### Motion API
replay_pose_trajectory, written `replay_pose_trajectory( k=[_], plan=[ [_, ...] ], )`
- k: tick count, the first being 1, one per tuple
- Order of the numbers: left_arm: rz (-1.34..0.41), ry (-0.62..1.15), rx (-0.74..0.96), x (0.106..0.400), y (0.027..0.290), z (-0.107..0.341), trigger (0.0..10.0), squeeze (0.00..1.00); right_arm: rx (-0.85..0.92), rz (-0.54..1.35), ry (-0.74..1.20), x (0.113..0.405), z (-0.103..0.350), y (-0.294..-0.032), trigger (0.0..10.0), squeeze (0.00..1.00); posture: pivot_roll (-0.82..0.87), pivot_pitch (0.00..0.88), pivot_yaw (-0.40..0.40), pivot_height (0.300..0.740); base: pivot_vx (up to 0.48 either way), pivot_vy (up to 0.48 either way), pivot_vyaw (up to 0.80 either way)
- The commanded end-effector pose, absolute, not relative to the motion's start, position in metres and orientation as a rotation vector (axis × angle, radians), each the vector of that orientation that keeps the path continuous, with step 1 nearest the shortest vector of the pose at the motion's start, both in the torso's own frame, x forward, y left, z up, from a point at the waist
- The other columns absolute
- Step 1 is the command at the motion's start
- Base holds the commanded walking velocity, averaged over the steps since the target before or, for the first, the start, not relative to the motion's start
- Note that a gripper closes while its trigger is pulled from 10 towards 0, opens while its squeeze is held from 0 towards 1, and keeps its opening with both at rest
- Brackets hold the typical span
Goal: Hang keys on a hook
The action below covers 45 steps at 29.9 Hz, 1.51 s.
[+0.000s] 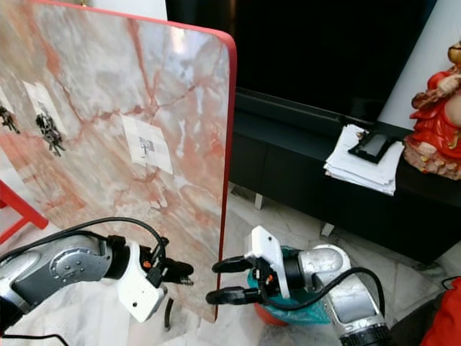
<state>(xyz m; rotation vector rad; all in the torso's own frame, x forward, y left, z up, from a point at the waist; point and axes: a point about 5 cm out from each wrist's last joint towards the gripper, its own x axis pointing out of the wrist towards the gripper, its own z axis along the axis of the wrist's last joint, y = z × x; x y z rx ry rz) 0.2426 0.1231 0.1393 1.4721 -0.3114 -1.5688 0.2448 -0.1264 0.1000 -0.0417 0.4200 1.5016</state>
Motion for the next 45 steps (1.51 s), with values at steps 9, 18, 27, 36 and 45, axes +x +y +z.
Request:
replay_pose_trajectory(
  k=[9,18,27,36,45],
  plan=[
    [-1.619,-0.416,1.491,0.245,0.106,0.148,10.0,0.00,-0.086,1.482,0.426,0.247,0.106,-0.125,10.0,0.00,0.01,0.000,-0.053,0.740,0.000,0.000,0.00],
    [-1.626,-0.491,1.493,0.247,0.093,0.156,10.0,0.00,-0.076,1.505,0.432,0.246,0.110,-0.123,10.0,0.00,0.01,0.000,-0.055,0.740,0.000,0.000,0.00],
    [-1.619,-0.522,1.494,0.250,0.088,0.160,10.0,0.00,-0.080,1.498,0.443,0.245,0.108,-0.122,10.0,0.00,0.02,0.002,-0.054,0.740,0.000,0.000,0.00],
    [-1.591,-0.580,1.474,0.251,0.081,0.167,10.0,0.00,-0.085,1.486,0.457,0.245,0.106,-0.124,10.0,0.00,0.02,0.000,-0.055,0.740,0.000,0.000,0.00],
    [-1.575,-0.621,1.462,0.252,0.077,0.171,10.0,0.00,-0.091,1.464,0.465,0.247,0.105,-0.126,10.0,0.00,0.01,0.001,-0.055,0.740,0.000,0.000,0.00]
  ],
)
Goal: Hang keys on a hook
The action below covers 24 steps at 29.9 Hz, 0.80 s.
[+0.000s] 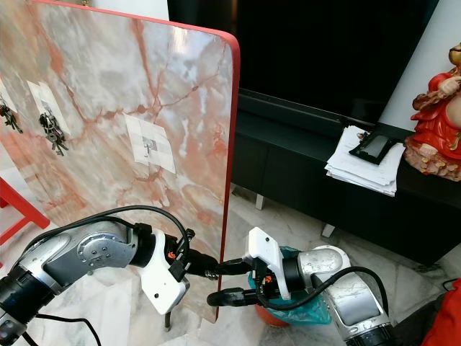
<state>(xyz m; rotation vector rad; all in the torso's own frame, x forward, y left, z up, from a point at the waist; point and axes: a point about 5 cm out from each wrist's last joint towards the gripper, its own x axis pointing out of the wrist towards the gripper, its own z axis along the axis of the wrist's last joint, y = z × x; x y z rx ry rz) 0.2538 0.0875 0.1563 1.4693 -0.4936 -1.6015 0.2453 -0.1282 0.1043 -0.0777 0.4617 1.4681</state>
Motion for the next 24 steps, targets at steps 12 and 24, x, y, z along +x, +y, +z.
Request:
replay_pose_trajectory(
  k=[12,24],
  plan=[
    [-1.560,-0.636,1.459,0.2536,0.0760,0.1732,10.0,0.00,-0.065,1.453,0.445,0.2483,0.1092,-0.1257,10.0,0.00,0.02,0.001,-0.054,0.740,0.000,0.000,0.00],
    [-1.561,-0.634,1.459,0.2536,0.0756,0.1724,10.0,0.00,-0.049,1.431,0.445,0.2507,0.1101,-0.1279,0.0,0.00,0.01,0.003,-0.053,0.740,0.000,0.000,0.00]
  ],
)
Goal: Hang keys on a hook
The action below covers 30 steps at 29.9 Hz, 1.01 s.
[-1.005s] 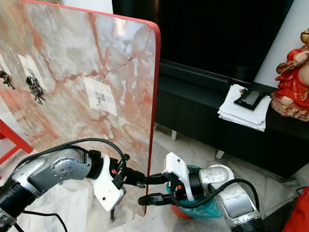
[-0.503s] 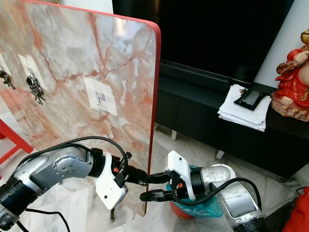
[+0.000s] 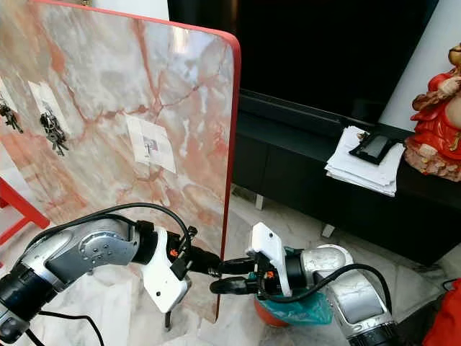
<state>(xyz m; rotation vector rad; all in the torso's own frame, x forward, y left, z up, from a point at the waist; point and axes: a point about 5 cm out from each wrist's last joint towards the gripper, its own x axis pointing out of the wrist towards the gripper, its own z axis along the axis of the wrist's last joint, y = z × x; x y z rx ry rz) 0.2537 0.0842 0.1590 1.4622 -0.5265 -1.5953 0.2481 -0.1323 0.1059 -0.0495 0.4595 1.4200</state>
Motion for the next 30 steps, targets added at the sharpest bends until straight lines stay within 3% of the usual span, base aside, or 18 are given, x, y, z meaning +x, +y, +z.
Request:
replay_pose_trajectory(
  k=[1,22,30],
  plan=[
    [-1.561,-0.634,1.459,0.254,0.076,0.172,10.0,0.00,-0.049,1.431,0.445,0.251,0.110,-0.128,0.0,0.00,0.01,0.003,-0.054,0.740,0.000,0.000,0.00],
    [-1.548,-0.624,1.483,0.255,0.080,0.172,10.0,0.00,-0.063,1.426,0.452,0.252,0.111,-0.133,0.0,0.00,0.02,0.006,-0.054,0.740,0.000,0.000,0.00],
    [-1.522,-0.537,1.591,0.262,0.090,0.163,10.0,0.00,-0.063,1.424,0.451,0.252,0.113,-0.136,0.0,0.00,0.01,0.007,-0.054,0.740,0.000,0.000,0.00]
  ],
)
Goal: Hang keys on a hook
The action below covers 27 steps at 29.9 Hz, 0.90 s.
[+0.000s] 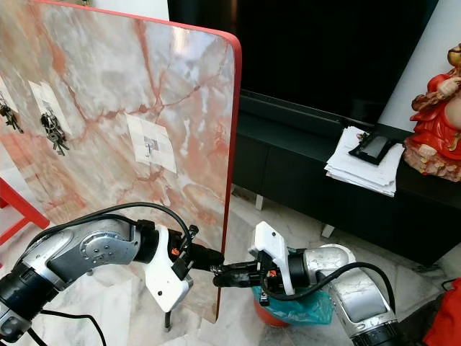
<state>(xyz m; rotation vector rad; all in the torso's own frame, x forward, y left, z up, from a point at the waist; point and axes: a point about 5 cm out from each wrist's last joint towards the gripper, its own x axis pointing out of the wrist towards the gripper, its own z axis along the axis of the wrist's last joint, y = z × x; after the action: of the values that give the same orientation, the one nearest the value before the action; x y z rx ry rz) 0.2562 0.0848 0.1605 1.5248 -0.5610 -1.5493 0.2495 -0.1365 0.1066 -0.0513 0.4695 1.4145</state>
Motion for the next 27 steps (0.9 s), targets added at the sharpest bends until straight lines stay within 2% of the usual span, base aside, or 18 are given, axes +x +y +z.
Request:
replay_pose_trajectory(
  k=[1,2,8,9,10,11,12,16,17,27],
  plan=[
    [-1.522,-0.537,1.591,0.2624,0.0901,0.1629,10.0,0.00,-0.063,1.424,0.451,0.2524,0.1125,-0.1360,0.0,0.00,0.01,0.007,-0.054,0.740,0.000,0.000,0.00],
    [-1.518,-0.491,1.612,0.2646,0.0950,0.1583,10.0,0.00,-0.061,1.426,0.451,0.2517,0.1129,-0.1365,0.0,0.00,0.01,0.009,-0.053,0.740,0.000,0.000,0.00],
    [-1.496,-0.504,1.616,0.2643,0.0941,0.1595,10.0,0.00,-0.061,1.431,0.455,0.2509,0.1126,-0.1370,0.0,0.00,0.01,0.009,-0.053,0.740,0.000,0.000,0.00],
    [-1.484,-0.502,1.626,0.2659,0.0948,0.1594,10.0,0.05,-0.063,1.434,0.453,0.2510,0.1131,-0.1370,0.0,0.00,0.01,0.010,-0.056,0.740,0.000,0.000,0.00],
    [-1.484,-0.502,1.626,0.2659,0.0948,0.1594,10.0,0.05,-0.063,1.434,0.453,0.2510,0.1131,-0.1370,0.0,0.00,0.01,0.010,-0.056,0.740,0.000,0.000,0.00],
    [-1.474,-0.503,1.628,0.2668,0.0949,0.1597,10.0,0.46,-0.064,1.435,0.452,0.2511,0.1135,-0.1371,0.0,0.00,0.01,0.010,-0.056,0.740,0.000,0.000,0.00],
    [-1.458,-0.503,1.618,0.2681,0.0945,0.1604,10.0,1.00,-0.065,1.436,0.451,0.2514,0.1141,-0.1372,0.0,0.00,0.01,0.010,-0.056,0.740,0.000,0.000,0.00],
    [-1.452,-0.502,1.607,0.2680,0.0934,0.1604,10.0,1.00,-0.070,1.436,0.450,0.2516,0.1142,-0.1373,0.0,0.00,0.01,0.009,-0.056,0.740,0.000,0.000,0.00],
    [-1.455,-0.493,1.601,0.2677,0.0937,0.1601,10.0,0.00,-0.071,1.437,0.450,0.2517,0.1143,-0.1373,0.0,0.00,0.01,0.009,-0.056,0.740,0.000,0.000,0.00],
    [-1.456,-0.412,1.522,0.2643,0.0958,0.1583,10.0,0.00,-0.093,1.438,0.460,0.2519,0.1139,-0.1390,0.0,0.00,0.01,0.009,-0.058,0.740,0.000,0.000,0.00]
  ],
)
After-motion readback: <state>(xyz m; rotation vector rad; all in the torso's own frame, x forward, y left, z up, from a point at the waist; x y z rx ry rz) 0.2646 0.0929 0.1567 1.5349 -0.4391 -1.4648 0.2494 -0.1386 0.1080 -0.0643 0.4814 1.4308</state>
